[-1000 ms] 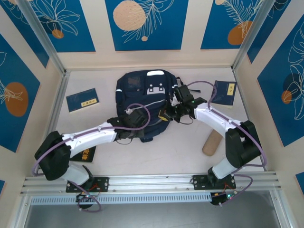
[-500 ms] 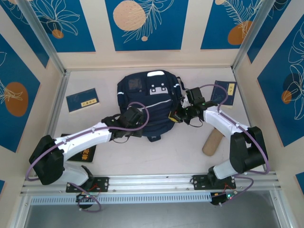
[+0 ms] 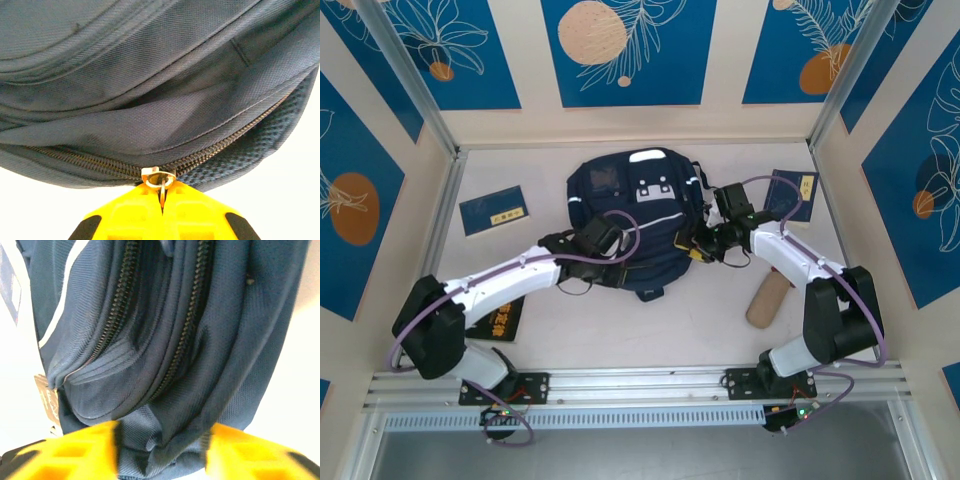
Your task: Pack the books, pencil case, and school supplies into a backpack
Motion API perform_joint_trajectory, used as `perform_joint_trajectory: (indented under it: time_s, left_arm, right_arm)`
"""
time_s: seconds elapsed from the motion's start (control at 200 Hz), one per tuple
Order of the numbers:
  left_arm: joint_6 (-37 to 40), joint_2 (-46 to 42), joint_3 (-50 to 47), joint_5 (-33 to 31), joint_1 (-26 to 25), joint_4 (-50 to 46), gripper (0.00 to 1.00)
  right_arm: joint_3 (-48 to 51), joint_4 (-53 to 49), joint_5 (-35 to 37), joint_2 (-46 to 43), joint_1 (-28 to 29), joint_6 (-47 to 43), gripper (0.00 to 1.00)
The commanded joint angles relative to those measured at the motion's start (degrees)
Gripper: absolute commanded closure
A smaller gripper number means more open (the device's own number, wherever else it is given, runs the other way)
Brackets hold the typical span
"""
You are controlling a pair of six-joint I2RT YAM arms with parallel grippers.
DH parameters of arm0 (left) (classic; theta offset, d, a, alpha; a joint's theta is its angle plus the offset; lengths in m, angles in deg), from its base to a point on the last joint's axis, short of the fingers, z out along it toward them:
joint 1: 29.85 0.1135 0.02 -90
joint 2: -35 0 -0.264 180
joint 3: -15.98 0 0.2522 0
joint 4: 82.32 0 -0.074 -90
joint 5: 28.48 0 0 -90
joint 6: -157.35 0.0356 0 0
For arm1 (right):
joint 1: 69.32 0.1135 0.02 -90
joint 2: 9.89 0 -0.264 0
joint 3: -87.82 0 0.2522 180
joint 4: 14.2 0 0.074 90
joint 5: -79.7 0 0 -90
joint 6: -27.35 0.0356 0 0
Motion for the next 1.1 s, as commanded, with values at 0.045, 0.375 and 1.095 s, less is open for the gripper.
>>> perform_joint_trajectory:
  time_s: [0.045, 0.375, 1.095]
  left_arm:
    - [0.4, 3.1, 4.2, 12.7, 0.0, 1.8, 1.0]
    - [-1.2, 14.6, 14.0, 16.0, -5.2, 1.9, 1.0]
    - [-4.9, 12.4, 3.7, 7.4, -6.1, 12.2, 0.87]
  right_arm:
    - [1.6, -3.7, 4.7, -7.2, 0.4, 7.6, 0.39]
    - [8.6, -6.4, 3.9, -13.5, 5.3, 29.7, 0.38]
    - [9.4, 6.0, 3.1, -1.4, 6.2, 31.2, 0.64]
